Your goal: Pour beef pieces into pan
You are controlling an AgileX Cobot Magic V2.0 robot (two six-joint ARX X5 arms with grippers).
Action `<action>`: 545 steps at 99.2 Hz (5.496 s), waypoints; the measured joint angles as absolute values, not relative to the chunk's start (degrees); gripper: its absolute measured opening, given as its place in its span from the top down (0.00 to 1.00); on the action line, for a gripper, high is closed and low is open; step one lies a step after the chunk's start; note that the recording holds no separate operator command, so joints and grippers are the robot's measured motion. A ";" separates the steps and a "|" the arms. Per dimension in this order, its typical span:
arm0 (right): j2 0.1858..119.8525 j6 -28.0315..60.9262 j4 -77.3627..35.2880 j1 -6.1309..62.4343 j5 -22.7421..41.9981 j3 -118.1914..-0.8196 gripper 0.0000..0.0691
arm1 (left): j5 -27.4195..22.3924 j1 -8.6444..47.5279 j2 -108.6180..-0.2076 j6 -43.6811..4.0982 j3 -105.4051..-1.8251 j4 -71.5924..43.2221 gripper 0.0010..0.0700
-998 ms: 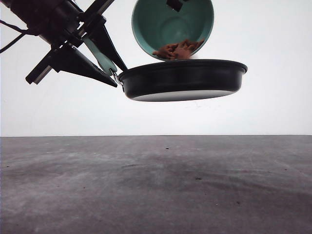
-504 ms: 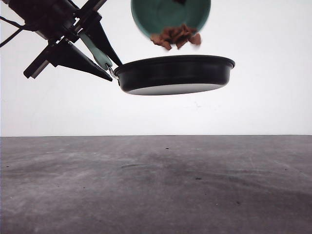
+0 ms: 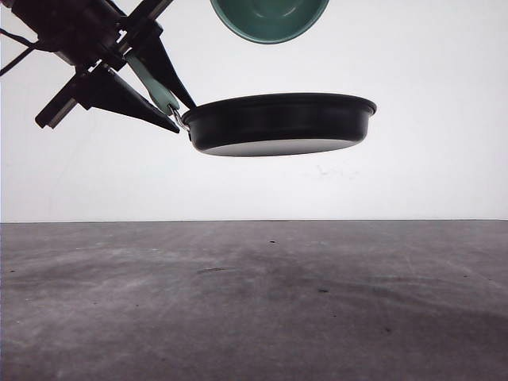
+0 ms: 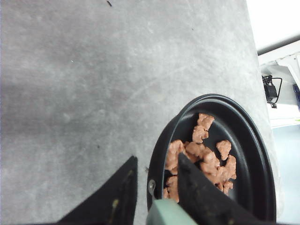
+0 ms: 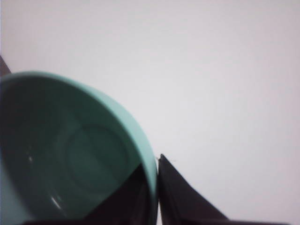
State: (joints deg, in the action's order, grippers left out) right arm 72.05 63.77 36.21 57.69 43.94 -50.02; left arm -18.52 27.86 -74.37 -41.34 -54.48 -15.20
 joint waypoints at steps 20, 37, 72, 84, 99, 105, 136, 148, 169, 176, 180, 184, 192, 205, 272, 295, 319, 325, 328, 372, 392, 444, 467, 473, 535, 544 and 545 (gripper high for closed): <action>71.72 50.98 34.65 57.32 47.72 -50.02 0.98 | -18.52 27.77 -74.37 -40.88 -54.48 -15.20 0.84; 64.64 26.61 18.13 54.24 44.23 -50.02 0.98 | -18.35 27.59 -74.37 -38.50 -54.50 -17.41 0.84; 59.92 -21.58 -27.73 19.84 12.23 -50.11 0.98 | -18.35 27.07 -74.37 -35.53 -54.50 -17.28 0.84; 65.78 -24.62 -34.09 8.78 -1.45 -47.59 0.98 | -18.33 27.05 -74.37 -35.51 -54.50 -15.77 0.84; 70.63 -25.34 -33.98 4.71 -10.35 -44.03 0.98 | -18.35 27.07 -74.37 -35.53 -54.50 -15.14 0.84; 72.03 -25.04 -33.95 4.43 -11.79 -43.77 0.98 | -18.33 27.07 -74.37 -35.51 -54.50 -15.20 0.84; 74.32 -22.44 -34.00 4.56 -12.01 -43.77 0.54 | -18.35 27.07 -74.37 -35.51 -54.50 -15.18 0.84; 74.19 -22.35 -33.91 4.56 -11.99 -43.77 0.25 | -18.33 27.07 -74.37 -35.53 -54.50 -15.18 0.84; 67.46 -22.33 -34.44 4.75 -11.99 -46.81 0.32 | -16.05 27.05 -74.39 -35.48 -54.50 -15.07 0.84; 62.33 -22.06 -33.41 5.78 -11.86 -48.66 0.63 | -15.75 26.59 -74.78 -35.35 -54.52 -14.44 0.84; 58.98 -21.80 -32.14 6.83 -11.84 -49.19 0.78 | -15.77 26.24 -75.55 -35.35 -54.74 -14.11 0.84; 55.62 -21.56 -31.05 8.05 -11.86 -49.47 0.87 | -15.77 25.89 -76.71 -35.33 -55.05 -13.78 0.84; 49.78 -21.34 -30.74 10.41 -11.86 -49.52 0.95 | -15.73 25.17 -79.68 -35.35 -55.13 -13.28 0.84; 43.42 -21.23 -33.95 13.37 -9.78 -49.52 0.98 | -15.16 24.71 -85.54 -35.27 -55.13 -13.45 0.84; 36.53 -20.78 -47.75 15.00 -4.38 -49.50 0.99 | -14.13 24.77 -91.37 -35.16 -55.13 -17.93 0.06; 36.21 -18.06 -48.18 15.00 -2.00 -49.50 0.99 | -13.19 24.77 -83.64 -31.73 -55.13 -22.06 0.01; 30.24 -12.08 -48.16 15.75 8.32 -49.45 0.99 | -4.23 24.77 -67.70 -30.11 -55.13 -19.62 0.17; 27.59 -10.92 -47.77 15.75 10.00 -49.45 0.99 | -3.60 24.75 -63.86 -29.06 -55.13 -18.44 0.43; 26.06 -10.33 -47.29 15.75 10.41 -49.43 0.99 | -3.22 24.75 -62.02 -28.56 -55.13 -18.00 0.56; 9.15 -0.16 -46.76 15.75 10.55 -48.42 0.99 | 6.13 24.82 -37.76 -27.51 -44.05 -23.40 0.99; 8.75 0.01 -46.04 15.75 10.96 -48.38 0.99 | 6.94 24.82 -33.21 -27.38 -44.07 -26.30 0.99; 8.75 0.12 -46.04 15.75 10.74 -48.38 0.99 | 6.98 24.82 -30.04 -27.86 -44.07 -25.08 0.99; 8.49 0.21 -50.13 14.74 12.23 -48.34 0.99 | 6.98 24.82 -30.04 -27.88 -44.07 -25.08 0.99; 7.84 0.21 -51.72 13.17 12.08 -47.94 0.99 | 6.98 24.82 -30.04 -27.88 -44.07 -25.08 0.99; 0.40 -3.49 -22.26 1.15 5.56 -10.48 0.99 | 7.11 24.84 -30.04 -27.88 -44.07 -25.04 0.99; 0.38 -5.39 -21.67 1.56 5.50 -8.60 0.99 | 7.09 24.82 -30.04 -27.88 -44.07 -25.06 0.99; 0.38 -5.58 -21.63 1.58 5.50 -8.36 0.99 | 7.09 24.82 -30.04 -27.88 -44.07 -25.06 0.99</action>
State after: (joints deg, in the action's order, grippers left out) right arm 0.38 -5.58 -21.63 1.58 5.50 -8.36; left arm 7.09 24.82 -30.04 -27.88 -44.07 -25.06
